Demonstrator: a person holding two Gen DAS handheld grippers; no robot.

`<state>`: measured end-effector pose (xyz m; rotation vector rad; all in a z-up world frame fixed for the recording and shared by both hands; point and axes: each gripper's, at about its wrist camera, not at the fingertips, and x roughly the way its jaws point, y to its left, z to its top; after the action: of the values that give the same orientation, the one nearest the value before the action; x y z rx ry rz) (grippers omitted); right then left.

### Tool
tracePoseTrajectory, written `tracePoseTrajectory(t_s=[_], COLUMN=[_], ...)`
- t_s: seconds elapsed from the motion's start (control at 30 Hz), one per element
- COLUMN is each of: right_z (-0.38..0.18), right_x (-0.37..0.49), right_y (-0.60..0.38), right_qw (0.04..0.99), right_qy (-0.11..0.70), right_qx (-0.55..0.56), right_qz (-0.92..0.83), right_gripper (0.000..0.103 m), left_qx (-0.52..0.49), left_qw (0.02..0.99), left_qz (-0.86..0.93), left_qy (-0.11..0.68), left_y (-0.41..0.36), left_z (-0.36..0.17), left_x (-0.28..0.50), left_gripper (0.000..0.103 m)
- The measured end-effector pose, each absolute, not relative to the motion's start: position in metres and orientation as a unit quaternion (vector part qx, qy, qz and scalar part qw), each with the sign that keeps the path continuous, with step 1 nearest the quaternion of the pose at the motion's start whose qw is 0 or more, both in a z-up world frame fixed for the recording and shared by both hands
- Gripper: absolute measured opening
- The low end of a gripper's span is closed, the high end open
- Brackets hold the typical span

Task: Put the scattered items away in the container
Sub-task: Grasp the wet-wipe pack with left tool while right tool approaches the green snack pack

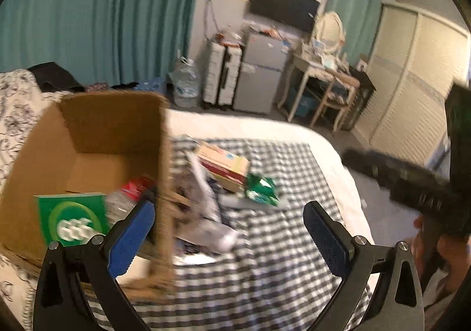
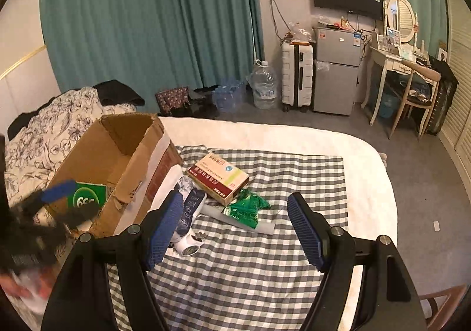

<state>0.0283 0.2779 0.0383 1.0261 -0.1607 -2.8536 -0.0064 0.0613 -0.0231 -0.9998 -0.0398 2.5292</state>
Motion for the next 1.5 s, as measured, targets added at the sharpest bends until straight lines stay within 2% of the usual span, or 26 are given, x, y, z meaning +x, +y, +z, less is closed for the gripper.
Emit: tracePoseTrajectory(t_s=[0.17,0.37,0.63,0.77,0.9,1.07,1.23,1.37,1.5], right_z=[0.030,0.009,-0.035,-0.044,-0.043,-0.047,-0.048,-0.049,-0.055], right_x=[0.028,0.020,-0.003,-0.006,-0.006,-0.010,-0.017,-0.021,-0.036], right_y=[0.305,0.328,0.345,0.368,0.392,0.395,0.377,0.364,0.350], right_qw=[0.045,0.046,0.046,0.025,0.005,0.000,0.020,0.033,0.047], right_qy=[-0.089,-0.118,-0.139,-0.176,-0.214,-0.213,-0.200,-0.188,-0.175], right_qx=[0.338,0.348,0.378,0.374,0.361,0.368,0.376,0.378,0.391], right_qz=[-0.936,-0.929,-0.914,-0.910,-0.908,-0.905,-0.905,-0.906,-0.902], right_gripper=[0.074,0.074,0.074,0.074,0.074,0.074,0.074,0.074,0.074], left_qx=[-0.391,-0.379,-0.350,-0.338,-0.302,-0.353,-0.341,-0.332,-0.349], left_qw=[0.236,0.146,0.139,0.165,0.161,0.113,0.074,0.081,0.045], left_qz=[0.889,0.912,0.918,0.911,0.906,0.901,0.904,0.911,0.903], left_qy=[0.012,0.057,0.125,0.170,0.249,0.223,0.248,0.230,0.245], left_y=[0.105,0.121,0.148,0.171,0.190,0.168,0.162,0.162,0.158], left_z=[-0.045,-0.068,-0.087,-0.093,-0.105,-0.123,-0.130,-0.125,-0.131], left_x=[-0.006,-0.032,-0.032,-0.018,-0.013,-0.046,-0.062,-0.061,-0.078], left_gripper=[0.103,0.103,0.103,0.103,0.103,0.103,0.103,0.103,0.103])
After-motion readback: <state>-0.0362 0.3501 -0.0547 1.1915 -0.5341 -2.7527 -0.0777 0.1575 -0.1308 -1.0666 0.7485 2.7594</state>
